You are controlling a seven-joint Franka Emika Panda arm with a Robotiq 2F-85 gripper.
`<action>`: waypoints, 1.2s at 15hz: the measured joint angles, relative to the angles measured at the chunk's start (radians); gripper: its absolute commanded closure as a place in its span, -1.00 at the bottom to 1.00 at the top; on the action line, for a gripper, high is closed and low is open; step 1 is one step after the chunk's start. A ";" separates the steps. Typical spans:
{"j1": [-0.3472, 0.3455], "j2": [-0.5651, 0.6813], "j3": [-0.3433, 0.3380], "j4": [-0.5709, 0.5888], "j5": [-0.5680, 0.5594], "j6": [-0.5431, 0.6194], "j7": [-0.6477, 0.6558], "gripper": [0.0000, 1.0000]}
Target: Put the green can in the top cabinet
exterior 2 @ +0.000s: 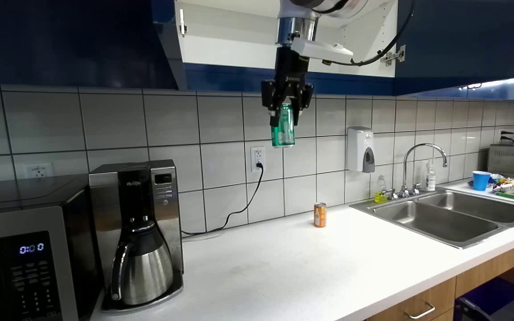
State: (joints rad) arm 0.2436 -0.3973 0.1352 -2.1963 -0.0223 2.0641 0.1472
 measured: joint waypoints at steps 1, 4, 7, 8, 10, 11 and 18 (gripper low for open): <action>-0.003 0.000 0.004 0.028 0.000 -0.018 0.005 0.24; -0.017 0.000 0.017 0.111 0.000 -0.071 0.022 0.24; -0.029 0.004 0.027 0.197 0.000 -0.122 0.041 0.24; -0.033 0.007 0.030 0.223 -0.001 -0.136 0.045 0.24; -0.041 0.015 0.038 0.278 -0.001 -0.163 0.054 0.24; -0.045 0.022 0.041 0.308 -0.002 -0.177 0.061 0.24; -0.069 0.105 0.057 0.510 -0.025 -0.256 0.105 0.24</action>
State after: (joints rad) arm 0.1747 -0.2927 0.1924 -1.6860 -0.0476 1.8078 0.2519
